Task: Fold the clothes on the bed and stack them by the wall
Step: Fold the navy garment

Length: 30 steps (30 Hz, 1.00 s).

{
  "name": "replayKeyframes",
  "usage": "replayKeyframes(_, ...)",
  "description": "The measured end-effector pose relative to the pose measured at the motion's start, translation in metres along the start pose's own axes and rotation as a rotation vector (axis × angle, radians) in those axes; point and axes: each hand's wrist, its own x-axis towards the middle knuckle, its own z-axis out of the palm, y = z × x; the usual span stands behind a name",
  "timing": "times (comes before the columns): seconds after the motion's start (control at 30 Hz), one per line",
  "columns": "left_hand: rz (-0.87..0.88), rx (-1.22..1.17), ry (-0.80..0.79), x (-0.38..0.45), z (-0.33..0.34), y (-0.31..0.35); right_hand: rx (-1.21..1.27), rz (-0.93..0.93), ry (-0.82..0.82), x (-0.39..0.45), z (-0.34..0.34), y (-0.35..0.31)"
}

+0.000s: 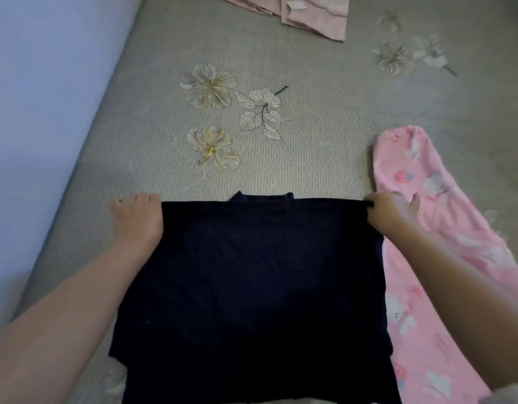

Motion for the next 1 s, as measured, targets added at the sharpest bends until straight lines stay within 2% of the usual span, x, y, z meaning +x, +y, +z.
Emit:
replayKeyframes(0.07,-0.03,-0.078,0.015,0.003,0.017,0.009,0.014,0.007,0.018,0.0,0.017,-0.009)
replayKeyframes(0.13,0.047,-0.187,0.079,-0.011,0.026,0.028,0.143,0.065,0.071,-0.018,0.031,-0.013)
replayKeyframes(0.27,0.458,-0.301,0.234,-0.056,0.033,0.085,0.404,0.243,0.129,-0.091,0.063,0.004)
replayKeyframes(0.4,0.823,-0.331,0.279,-0.077,0.024,0.153,0.523,0.456,-0.051,-0.178,0.098,0.02)
replayKeyframes(0.47,0.995,-0.369,0.217,-0.079,0.012,0.196,0.549,0.498,-0.158,-0.203,0.114,0.022)
replayKeyframes(0.53,1.132,-0.285,0.024,-0.077,0.001,0.237,0.573,0.487,-0.202,-0.211,0.12,0.025)
replayKeyframes(0.6,1.15,-0.175,-0.074,-0.068,-0.004,0.271,0.641,0.483,-0.232,-0.205,0.121,0.035)
replayKeyframes(0.67,1.187,-0.024,-0.073,-0.06,-0.007,0.298,0.682,0.475,-0.28,-0.195,0.123,0.047)
replayKeyframes(0.8,1.213,0.218,-0.189,-0.05,-0.012,0.324,0.689,0.378,-0.327,-0.184,0.122,0.055)
replayKeyframes(0.93,1.179,0.279,-0.146,-0.054,-0.025,0.329,0.815,0.292,-0.252,-0.19,0.118,0.056)
replayKeyframes(1.0,1.128,0.217,-0.114,-0.055,-0.029,0.317,0.899,0.227,-0.237,-0.195,0.106,0.057)
